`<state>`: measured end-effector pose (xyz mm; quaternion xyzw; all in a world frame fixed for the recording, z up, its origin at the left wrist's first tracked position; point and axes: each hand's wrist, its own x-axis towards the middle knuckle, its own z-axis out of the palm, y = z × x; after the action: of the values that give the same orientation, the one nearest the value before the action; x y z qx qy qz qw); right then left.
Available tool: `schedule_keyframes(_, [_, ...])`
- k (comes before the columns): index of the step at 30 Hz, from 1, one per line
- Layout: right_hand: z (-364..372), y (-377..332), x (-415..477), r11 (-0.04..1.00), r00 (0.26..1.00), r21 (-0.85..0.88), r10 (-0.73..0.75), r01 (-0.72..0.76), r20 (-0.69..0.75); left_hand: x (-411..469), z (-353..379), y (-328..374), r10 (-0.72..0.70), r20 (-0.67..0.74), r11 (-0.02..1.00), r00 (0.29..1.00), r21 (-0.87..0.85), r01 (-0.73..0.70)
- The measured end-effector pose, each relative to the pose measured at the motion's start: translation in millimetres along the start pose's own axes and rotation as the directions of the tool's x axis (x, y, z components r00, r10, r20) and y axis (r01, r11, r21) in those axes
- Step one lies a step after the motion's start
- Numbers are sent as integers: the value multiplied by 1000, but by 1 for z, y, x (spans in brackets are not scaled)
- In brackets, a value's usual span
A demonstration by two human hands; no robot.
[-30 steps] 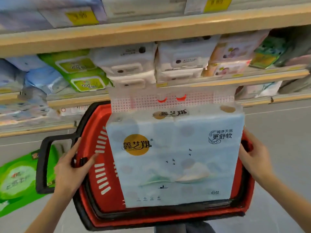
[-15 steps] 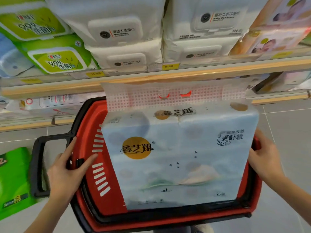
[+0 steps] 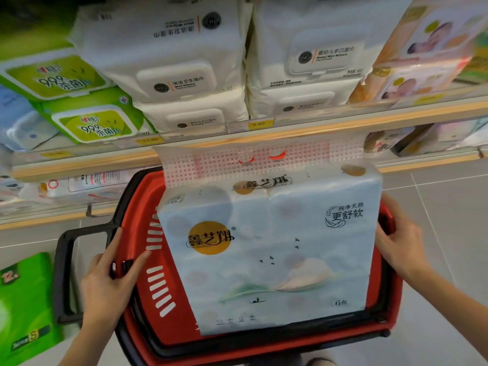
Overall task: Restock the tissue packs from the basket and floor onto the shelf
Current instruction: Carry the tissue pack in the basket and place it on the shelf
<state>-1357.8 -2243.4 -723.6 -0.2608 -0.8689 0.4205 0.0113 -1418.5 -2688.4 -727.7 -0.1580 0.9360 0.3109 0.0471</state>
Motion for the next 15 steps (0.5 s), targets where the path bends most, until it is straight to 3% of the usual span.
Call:
schedule_keyframes(11, [-14,11,-2,996,979,-92,37,-19,202,-12,-13,16,-51,250,997,967,67,35])
schedule_keyframes(15, [-26,3,-7,976,956,-217,89,-28,279,-16,-21,25,-110,295,991,949,102,83])
